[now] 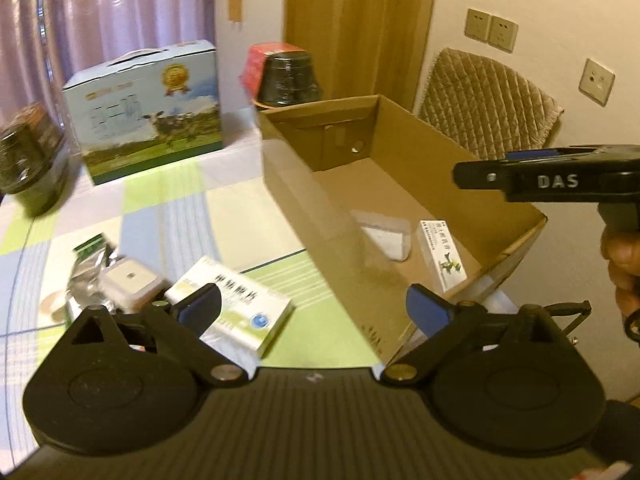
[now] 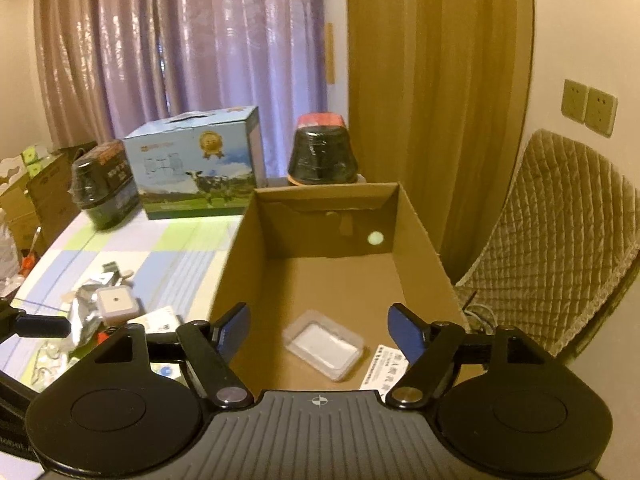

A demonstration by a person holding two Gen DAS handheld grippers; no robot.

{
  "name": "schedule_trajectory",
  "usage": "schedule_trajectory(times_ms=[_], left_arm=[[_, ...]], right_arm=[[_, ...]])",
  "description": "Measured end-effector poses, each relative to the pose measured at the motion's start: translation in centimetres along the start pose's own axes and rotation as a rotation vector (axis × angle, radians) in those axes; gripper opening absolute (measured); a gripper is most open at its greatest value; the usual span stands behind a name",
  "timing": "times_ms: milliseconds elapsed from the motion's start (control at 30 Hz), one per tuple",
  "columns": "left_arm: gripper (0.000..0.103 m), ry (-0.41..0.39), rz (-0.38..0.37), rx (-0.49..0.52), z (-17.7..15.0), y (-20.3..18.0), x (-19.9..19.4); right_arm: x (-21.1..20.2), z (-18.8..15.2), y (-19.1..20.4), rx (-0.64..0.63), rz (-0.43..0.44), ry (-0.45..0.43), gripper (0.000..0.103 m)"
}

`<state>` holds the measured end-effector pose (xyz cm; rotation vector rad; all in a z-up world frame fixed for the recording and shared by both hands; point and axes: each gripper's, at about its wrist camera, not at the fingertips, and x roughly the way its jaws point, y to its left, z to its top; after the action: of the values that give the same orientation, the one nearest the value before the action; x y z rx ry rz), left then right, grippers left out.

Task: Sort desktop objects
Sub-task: 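Carry both boxes to the cardboard box and release them inside, then grasp the clear pick tray with the left gripper while the right grasps the green spray box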

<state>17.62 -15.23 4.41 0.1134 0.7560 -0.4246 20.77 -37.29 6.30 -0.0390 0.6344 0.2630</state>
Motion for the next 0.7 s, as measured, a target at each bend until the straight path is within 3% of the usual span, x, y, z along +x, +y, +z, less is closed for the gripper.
schedule_trajectory(times_ms=[267, 433, 567, 700], left_arm=[[0.099, -0.043, 0.093, -0.025, -3.9, 4.3, -4.7], [0.1, -0.036, 0.173, -0.098, -7.7, 8.6, -7.7], [0.1, 0.001, 0.238, -0.138, -10.7, 11.6, -9.3], [0.102, 0.008, 0.252, -0.167, -13.1, 13.5, -10.4]], right_arm=[[-2.9, -1.1, 4.6, -0.016, 0.073, -0.029, 0.09], [-4.3, -3.2, 8.2, -0.008, 0.145, -0.043, 0.092], [-4.5, -5.2, 11.1, -0.008, 0.206, -0.017, 0.093], [-3.8, -7.5, 13.3, -0.017, 0.24, 0.037, 0.093]])
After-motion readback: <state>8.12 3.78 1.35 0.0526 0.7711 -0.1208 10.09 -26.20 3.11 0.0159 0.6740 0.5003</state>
